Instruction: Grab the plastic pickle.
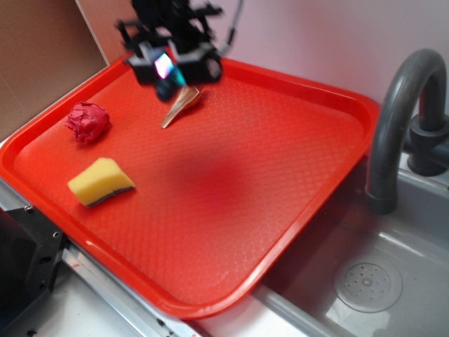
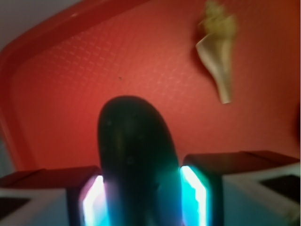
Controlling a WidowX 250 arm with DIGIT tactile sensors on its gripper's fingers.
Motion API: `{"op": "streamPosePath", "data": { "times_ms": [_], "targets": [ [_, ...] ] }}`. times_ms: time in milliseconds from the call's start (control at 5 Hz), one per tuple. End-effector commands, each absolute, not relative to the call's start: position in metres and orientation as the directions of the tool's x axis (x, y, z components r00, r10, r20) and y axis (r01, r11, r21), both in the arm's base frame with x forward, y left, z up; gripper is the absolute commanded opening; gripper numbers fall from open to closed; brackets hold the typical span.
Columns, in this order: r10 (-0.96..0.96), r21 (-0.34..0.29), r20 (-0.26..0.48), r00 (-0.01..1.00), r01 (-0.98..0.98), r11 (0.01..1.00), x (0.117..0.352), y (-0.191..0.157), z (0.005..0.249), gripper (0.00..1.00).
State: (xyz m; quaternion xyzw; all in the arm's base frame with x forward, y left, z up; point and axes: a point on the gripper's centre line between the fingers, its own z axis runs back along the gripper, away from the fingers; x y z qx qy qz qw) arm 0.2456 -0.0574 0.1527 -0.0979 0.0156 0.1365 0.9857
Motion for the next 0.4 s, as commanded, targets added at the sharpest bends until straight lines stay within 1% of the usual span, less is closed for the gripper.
{"op": "streamPosePath", "data": {
  "times_ms": [0, 200],
  "targets": [
    [0.252, -0.305, 0.148, 0.957, -0.198, 0.932, 0.2073, -0.0243, 0.2318, 0.00],
    [0.316, -0.335, 0.102, 0.943, -0.267, 0.904, 0.1996, -0.0224, 0.2338, 0.00]
  ]
}}
